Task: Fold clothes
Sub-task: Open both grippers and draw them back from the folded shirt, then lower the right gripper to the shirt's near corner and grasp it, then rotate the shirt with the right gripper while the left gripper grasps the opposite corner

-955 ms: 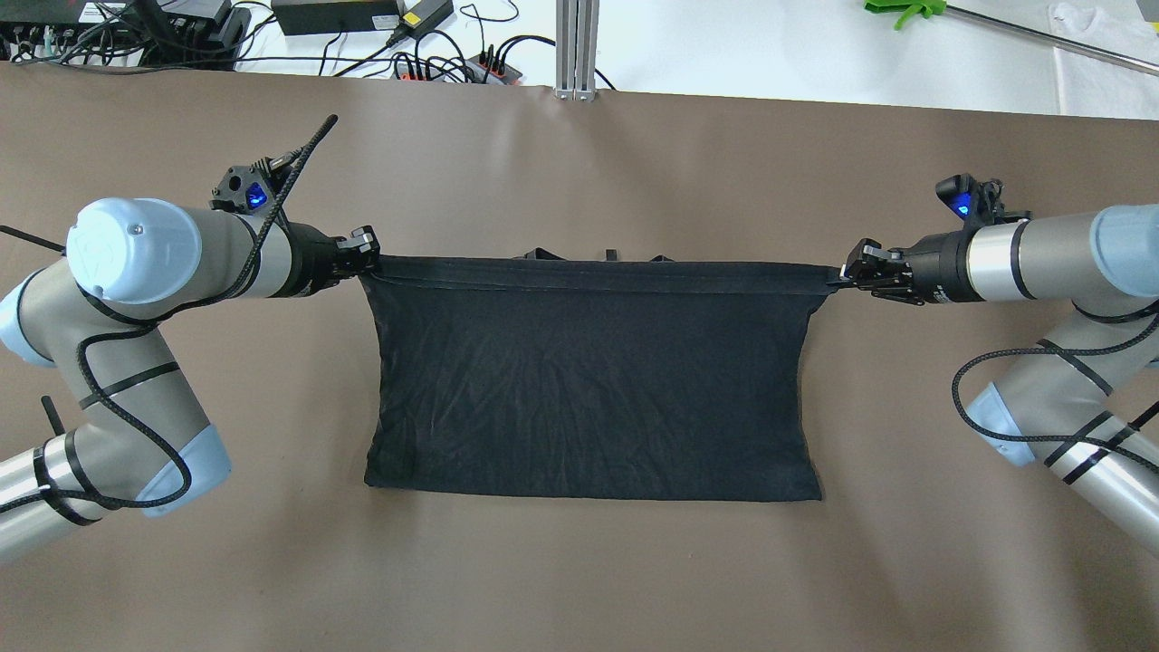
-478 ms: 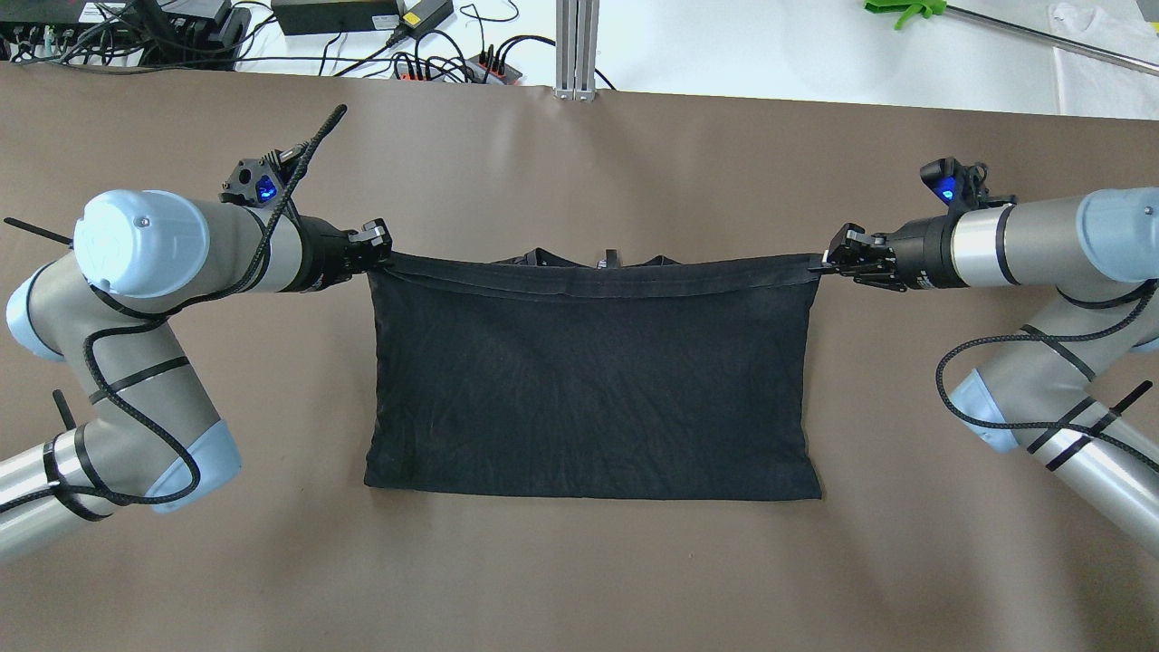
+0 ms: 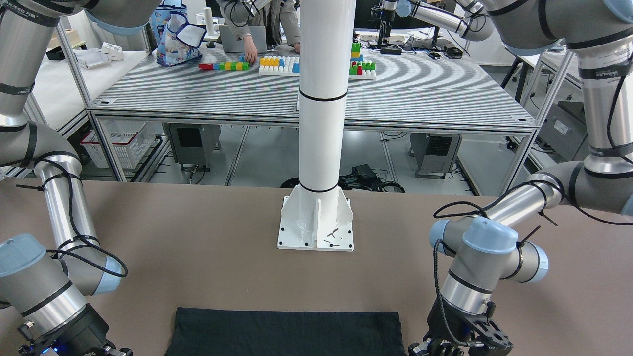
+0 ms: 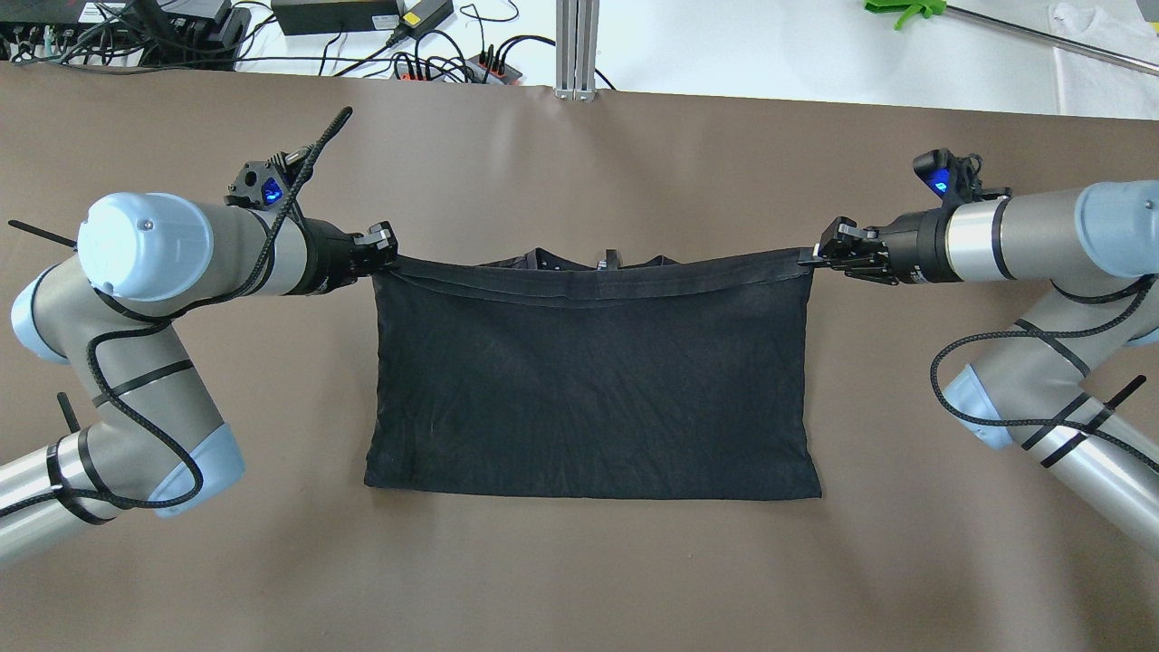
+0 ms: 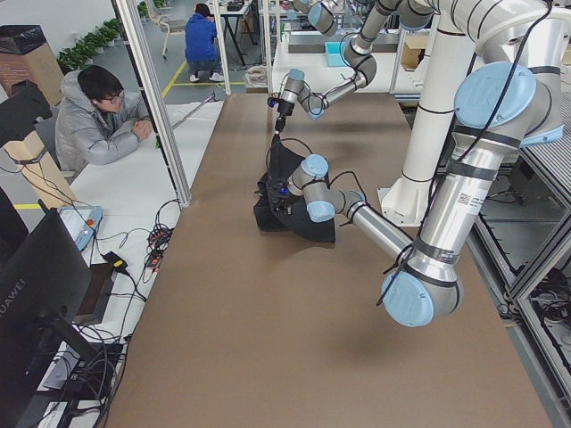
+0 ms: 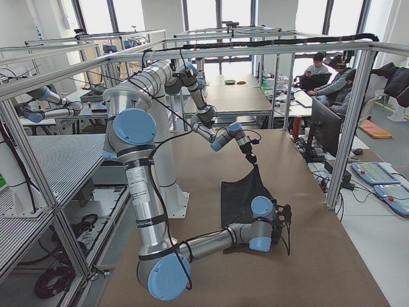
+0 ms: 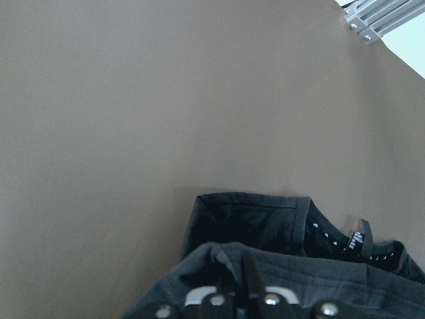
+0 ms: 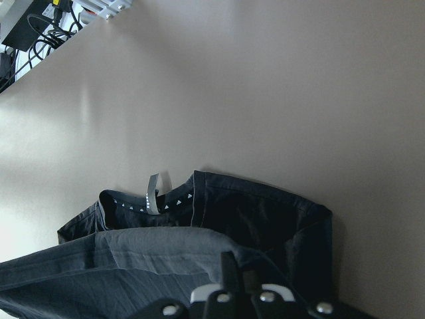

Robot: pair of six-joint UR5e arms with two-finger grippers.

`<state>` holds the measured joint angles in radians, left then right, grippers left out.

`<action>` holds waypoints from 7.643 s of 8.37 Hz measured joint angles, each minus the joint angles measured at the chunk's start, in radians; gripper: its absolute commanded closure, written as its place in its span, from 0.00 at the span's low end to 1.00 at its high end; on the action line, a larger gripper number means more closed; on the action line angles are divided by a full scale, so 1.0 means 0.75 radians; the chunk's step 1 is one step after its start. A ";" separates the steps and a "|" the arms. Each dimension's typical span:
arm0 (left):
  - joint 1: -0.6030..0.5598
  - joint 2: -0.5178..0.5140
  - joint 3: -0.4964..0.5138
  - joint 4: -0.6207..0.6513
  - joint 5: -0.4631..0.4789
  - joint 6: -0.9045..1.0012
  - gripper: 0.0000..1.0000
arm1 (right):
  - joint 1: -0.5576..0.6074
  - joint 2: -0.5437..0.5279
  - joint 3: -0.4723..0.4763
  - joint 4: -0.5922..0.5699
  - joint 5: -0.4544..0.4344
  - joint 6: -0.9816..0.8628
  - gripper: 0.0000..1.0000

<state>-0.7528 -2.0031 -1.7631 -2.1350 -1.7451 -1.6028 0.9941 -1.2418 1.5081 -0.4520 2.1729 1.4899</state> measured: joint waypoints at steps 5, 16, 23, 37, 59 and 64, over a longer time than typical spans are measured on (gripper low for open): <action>-0.005 0.003 0.006 0.002 0.031 0.007 0.00 | 0.000 -0.009 0.000 -0.003 0.005 -0.001 0.06; -0.066 0.025 -0.058 0.014 0.067 -0.006 0.00 | -0.269 -0.371 0.138 0.112 0.201 0.247 0.06; -0.064 0.025 -0.055 0.014 0.069 -0.004 0.00 | -0.433 -0.365 0.096 0.104 0.028 0.183 0.10; -0.065 0.040 -0.050 0.012 0.071 0.009 0.00 | -0.553 -0.360 0.243 0.104 0.021 0.186 1.00; 0.362 0.430 -0.193 -0.286 0.345 -0.152 0.00 | -0.475 -0.358 0.442 -0.206 -0.108 0.007 0.06; 0.430 0.413 -0.054 -0.300 0.394 -0.155 0.09 | -0.475 -0.328 0.441 -0.269 -0.184 -0.013 0.06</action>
<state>-0.4303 -1.6935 -1.8036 -2.3601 -1.4497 -1.7191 0.6376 -1.4881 1.8387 -0.6534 2.0347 1.4802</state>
